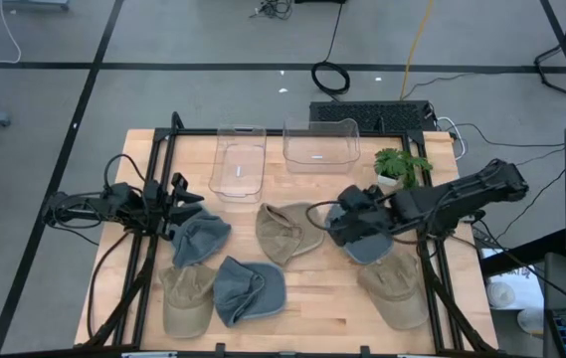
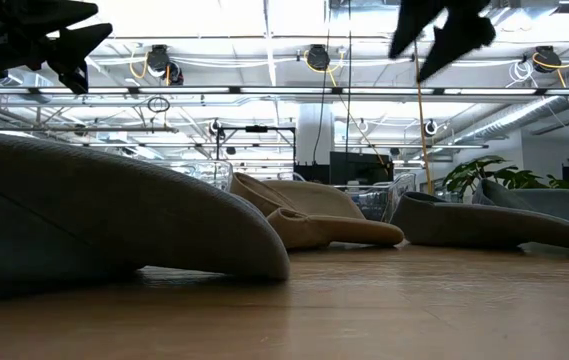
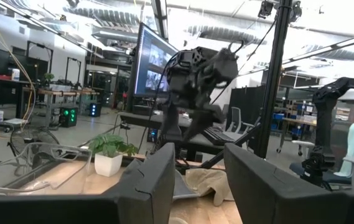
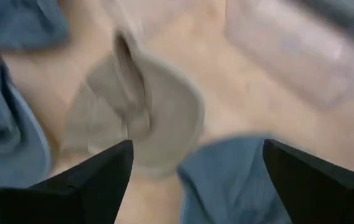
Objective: Pick & Place hat
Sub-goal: Put the top right blue cap into the right transparent bin
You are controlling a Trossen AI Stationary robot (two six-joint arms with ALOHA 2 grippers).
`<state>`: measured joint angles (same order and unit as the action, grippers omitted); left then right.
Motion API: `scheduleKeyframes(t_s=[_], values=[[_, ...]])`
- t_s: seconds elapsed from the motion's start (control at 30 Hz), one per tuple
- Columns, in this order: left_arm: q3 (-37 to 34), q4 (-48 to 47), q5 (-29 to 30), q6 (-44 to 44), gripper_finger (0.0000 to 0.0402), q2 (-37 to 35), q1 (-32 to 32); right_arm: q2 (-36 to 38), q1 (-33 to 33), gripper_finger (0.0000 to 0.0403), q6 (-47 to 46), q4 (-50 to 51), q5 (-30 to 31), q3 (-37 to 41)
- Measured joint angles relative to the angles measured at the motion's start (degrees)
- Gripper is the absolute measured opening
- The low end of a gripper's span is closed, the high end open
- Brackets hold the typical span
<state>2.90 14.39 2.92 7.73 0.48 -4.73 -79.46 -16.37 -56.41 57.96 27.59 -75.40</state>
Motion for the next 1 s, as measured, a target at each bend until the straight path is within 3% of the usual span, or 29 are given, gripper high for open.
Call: scheduleKeyframes(t_s=[0.23, 0.5, 1.0], values=[[0.0, 0.0, 0.0, 0.0, 0.0138, 0.0, 0.0, -4.0, 0.3, 0.0345, -5.6, 1.5, -10.8, 0.0], [0.0, 0.0, 0.0, 0.0, 0.0145, 0.0, 0.0, -8.7, 0.3, 0.0345, -7.5, 3.5, -18.3, 0.0], [0.0, 0.0, 0.0, 0.0, 0.0137, 0.0, 0.0, -11.3, 0.3, 0.0345, -7.6, 7.1, -21.8, 0.0]])
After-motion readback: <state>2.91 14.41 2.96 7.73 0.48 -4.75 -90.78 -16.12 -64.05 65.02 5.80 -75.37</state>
